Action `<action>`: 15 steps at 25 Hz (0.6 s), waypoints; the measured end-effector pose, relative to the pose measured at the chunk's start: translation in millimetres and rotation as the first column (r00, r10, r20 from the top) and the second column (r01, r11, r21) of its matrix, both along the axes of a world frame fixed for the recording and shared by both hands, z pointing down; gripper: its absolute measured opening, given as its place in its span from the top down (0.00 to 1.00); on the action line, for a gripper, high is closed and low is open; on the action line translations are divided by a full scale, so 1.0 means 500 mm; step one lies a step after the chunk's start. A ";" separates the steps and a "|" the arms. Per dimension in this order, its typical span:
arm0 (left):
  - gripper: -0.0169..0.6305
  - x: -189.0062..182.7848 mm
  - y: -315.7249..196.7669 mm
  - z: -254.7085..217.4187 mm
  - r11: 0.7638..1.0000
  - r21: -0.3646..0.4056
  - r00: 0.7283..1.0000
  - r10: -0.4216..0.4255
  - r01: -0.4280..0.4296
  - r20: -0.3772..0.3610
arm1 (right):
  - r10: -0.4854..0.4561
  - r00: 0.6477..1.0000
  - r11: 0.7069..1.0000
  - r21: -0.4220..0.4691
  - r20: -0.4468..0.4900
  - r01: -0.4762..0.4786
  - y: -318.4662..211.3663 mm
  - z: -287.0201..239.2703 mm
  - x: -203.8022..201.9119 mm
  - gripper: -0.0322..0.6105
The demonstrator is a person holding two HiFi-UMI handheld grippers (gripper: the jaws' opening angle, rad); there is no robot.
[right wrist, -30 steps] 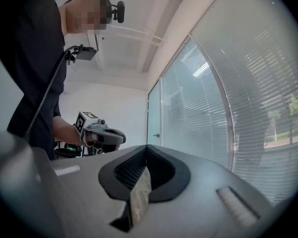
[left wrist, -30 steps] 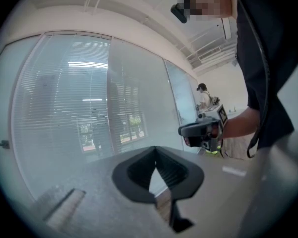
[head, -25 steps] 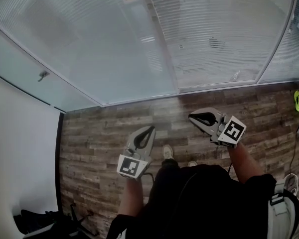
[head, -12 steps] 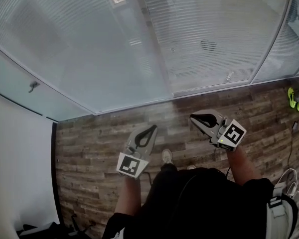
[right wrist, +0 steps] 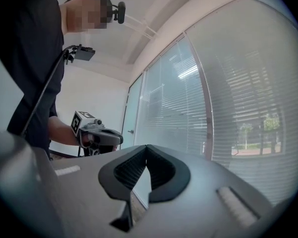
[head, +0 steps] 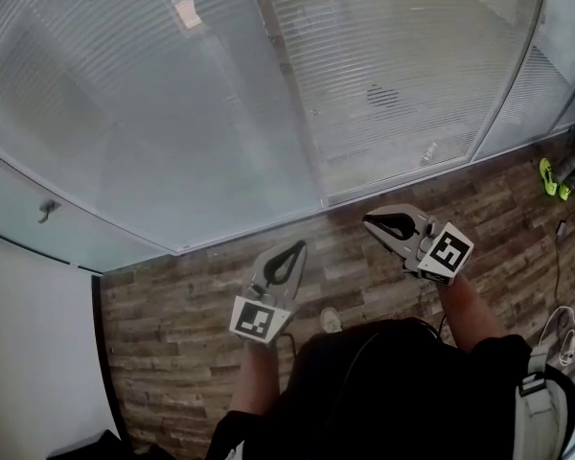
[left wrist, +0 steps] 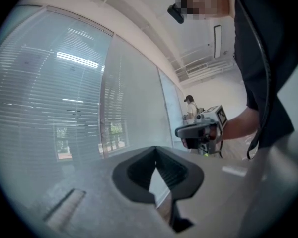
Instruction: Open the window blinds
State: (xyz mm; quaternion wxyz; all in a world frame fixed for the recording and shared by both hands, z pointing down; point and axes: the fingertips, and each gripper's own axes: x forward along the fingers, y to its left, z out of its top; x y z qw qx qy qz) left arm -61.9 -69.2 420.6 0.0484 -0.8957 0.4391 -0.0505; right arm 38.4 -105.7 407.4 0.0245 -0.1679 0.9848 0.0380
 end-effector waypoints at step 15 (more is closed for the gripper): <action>0.97 -0.145 -0.073 -0.005 0.994 0.015 0.994 0.105 -0.105 -0.030 | 0.109 0.994 0.994 0.020 -0.003 -0.108 -0.074 -0.015 -0.152 0.94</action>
